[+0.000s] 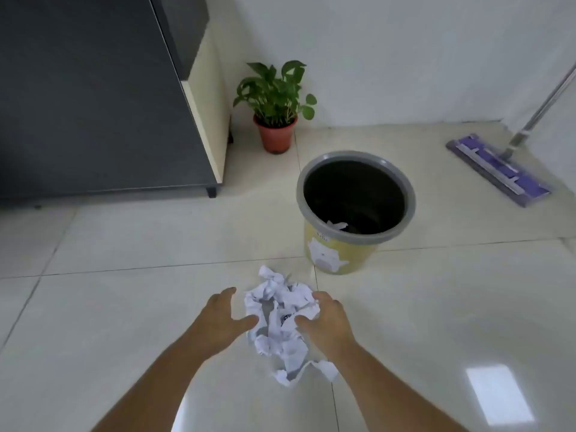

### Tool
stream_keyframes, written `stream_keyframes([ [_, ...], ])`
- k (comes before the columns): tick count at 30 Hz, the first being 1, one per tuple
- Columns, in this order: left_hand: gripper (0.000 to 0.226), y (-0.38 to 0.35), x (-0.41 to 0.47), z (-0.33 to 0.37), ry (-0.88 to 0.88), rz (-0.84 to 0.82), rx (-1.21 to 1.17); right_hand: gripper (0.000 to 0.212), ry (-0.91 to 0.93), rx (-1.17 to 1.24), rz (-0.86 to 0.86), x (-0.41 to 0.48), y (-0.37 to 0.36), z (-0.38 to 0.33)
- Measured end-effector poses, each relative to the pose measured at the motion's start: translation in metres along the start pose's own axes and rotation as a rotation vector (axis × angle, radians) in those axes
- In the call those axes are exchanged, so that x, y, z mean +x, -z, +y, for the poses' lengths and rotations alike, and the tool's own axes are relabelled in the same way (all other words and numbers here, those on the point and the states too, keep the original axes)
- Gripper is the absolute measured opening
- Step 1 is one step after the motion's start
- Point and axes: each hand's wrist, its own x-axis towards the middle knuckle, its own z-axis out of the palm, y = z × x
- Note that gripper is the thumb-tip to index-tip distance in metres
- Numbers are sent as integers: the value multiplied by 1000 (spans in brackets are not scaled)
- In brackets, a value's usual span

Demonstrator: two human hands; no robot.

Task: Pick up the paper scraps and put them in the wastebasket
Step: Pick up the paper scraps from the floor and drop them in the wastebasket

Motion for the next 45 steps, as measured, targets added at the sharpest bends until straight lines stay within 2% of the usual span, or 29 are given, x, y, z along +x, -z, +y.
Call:
stream_keyframes([
  [9, 106, -71, 43, -53, -59, -97, 38, 92, -94, -184, -41, 38, -51, 73],
  [15, 116, -97, 65, -45, -85, -123, 157, 107, -49, -214, -79, 47, -65, 73],
  [19, 123, -117, 66, -51, -78, -148, 195, 115, -98, -239, -163, 49, -77, 72],
  [20, 121, -122, 64, -52, -96, -161, 197, 112, -96, -261, -182, 47, -80, 73],
  [22, 112, -132, 61, -55, -154, -172, 217, 92, -51, -303, -203, 46, -86, 77],
  [24, 96, -139, 59, -55, -186, -160, 222, 61, -34, -312, -206, 50, -91, 82],
  [26, 72, -140, 58, -52, -201, -154, 129, 41, 19, -332, -205, 51, -95, 80],
  [28, 46, -139, 57, -51, -204, -137, 52, 32, 17, -293, -192, 49, -97, 75],
  [30, 32, -134, 56, -53, -170, -114, 29, 30, -10, -221, -174, 48, -97, 74],
  [38, 36, -104, 40, -39, -186, -14, -19, 24, 36, -143, -75, 42, -84, 51],
  [45, 41, -23, 21, 14, -288, 171, 66, 18, 254, -106, 21, 28, -45, -32],
])
